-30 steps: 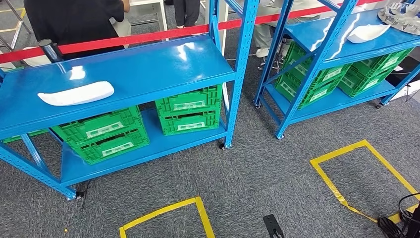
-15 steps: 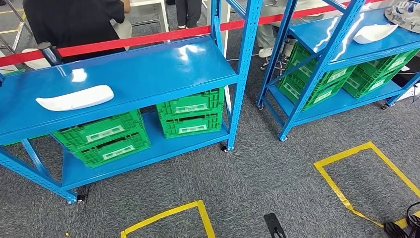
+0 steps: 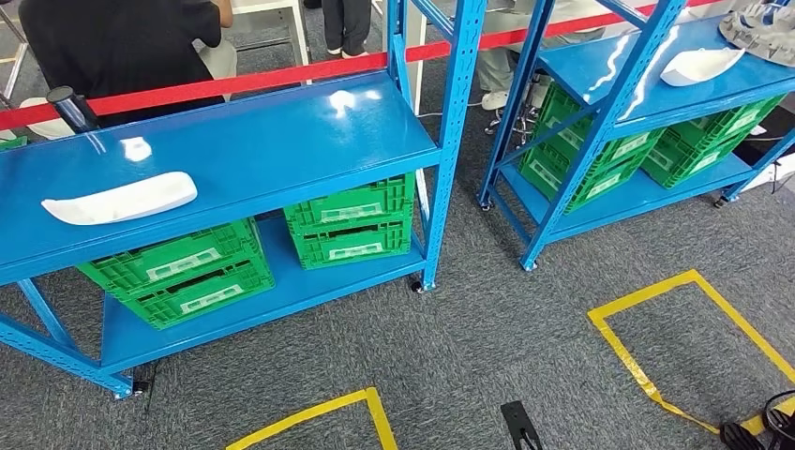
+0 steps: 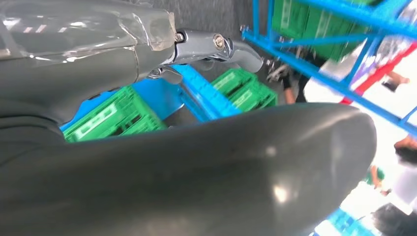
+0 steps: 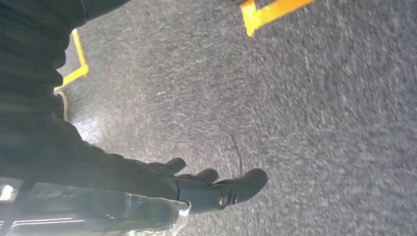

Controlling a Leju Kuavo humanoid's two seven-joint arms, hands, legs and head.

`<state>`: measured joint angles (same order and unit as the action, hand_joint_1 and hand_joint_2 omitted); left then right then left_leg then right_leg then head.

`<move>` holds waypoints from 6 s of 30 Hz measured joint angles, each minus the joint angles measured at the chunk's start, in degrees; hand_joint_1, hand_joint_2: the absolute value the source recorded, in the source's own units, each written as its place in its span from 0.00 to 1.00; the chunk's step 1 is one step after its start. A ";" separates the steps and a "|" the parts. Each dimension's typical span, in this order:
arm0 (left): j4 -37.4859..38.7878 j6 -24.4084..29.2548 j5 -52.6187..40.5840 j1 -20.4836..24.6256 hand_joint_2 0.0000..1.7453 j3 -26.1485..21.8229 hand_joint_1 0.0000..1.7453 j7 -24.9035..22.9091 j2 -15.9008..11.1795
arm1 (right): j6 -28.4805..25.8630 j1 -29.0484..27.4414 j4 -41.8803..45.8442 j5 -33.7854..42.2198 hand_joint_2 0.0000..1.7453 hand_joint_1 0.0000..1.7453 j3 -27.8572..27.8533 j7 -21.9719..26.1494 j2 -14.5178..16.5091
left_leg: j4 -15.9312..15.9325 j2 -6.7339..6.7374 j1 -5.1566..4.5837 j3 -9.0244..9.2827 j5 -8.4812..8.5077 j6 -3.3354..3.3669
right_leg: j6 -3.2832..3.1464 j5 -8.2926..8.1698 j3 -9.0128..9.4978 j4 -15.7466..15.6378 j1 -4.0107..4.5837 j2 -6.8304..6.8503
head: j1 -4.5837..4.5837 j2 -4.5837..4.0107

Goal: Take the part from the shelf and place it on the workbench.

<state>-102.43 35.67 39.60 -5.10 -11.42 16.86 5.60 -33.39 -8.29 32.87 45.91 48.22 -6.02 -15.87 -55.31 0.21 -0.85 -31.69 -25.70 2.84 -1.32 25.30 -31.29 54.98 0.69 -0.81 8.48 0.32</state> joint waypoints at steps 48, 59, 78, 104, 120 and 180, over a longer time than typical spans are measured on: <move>6.13 -0.18 -0.83 0.25 0.00 7.37 0.00 8.15 -4.95 | -1.74 -11.53 25.95 -12.59 1.00 0.00 -4.27 -15.15 -10.67 | 5.53 -0.98 2.42 16.77 -6.62 -3.59 | 2.66 -3.45 -2.64 -0.81 -2.31 1.33 | -0.07 -0.03; 12.74 -1.38 -22.68 4.14 0.00 12.38 0.00 4.63 -11.45 | -1.64 -6.62 23.39 -4.82 1.00 0.00 5.00 -10.94 -11.02 | 1.02 -0.13 2.60 4.15 -2.71 -4.22 | 1.68 -1.23 1.34 -1.38 -2.98 -0.08 | -0.17 -0.02; 14.21 -4.67 -46.56 8.21 0.00 13.38 0.00 -1.64 -14.24 | -0.56 -1.65 17.97 3.05 1.00 0.00 11.95 -1.94 -11.71 | 1.42 -0.53 0.05 5.56 -3.77 -1.77 | 0.85 -1.64 -2.48 0.83 -1.32 0.28 | -0.17 -0.01; 19.04 -13.48 -77.31 12.11 1.00 20.63 0.00 -4.82 -21.72 | 4.62 5.12 -0.01 13.04 1.00 0.00 21.22 2.14 -6.44 | 0.97 -0.48 1.09 1.53 -0.10 -1.02 | 3.19 2.20 -5.60 8.66 -2.03 0.44 | -0.14 -0.01; 19.45 -31.91 -103.91 18.90 1.00 33.60 0.00 -9.84 -27.26 | 11.23 10.49 -9.97 12.37 1.00 0.00 23.32 5.32 -2.46 | -6.22 -0.35 1.39 -3.60 -0.33 -3.30 | 0.35 0.17 -0.61 0.80 -1.95 0.14 | -0.20 -0.02; 8.72 -31.01 -82.64 20.73 1.00 41.48 0.00 -1.23 -24.21 | 7.67 7.05 -10.92 11.14 1.00 0.00 20.16 6.18 -2.59 | -10.81 -0.26 1.69 -4.73 -3.90 -3.63 | 0.85 0.04 -1.07 1.34 -2.37 0.62 | -0.20 -0.01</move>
<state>-93.72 4.66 -43.04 15.62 30.06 15.63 -18.61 -25.73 -1.24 21.95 57.05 68.37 0.15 -18.46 -66.12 -0.05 0.84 -36.42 -29.60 -0.79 -0.48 25.34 -32.36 56.32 -1.69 -0.19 8.28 0.31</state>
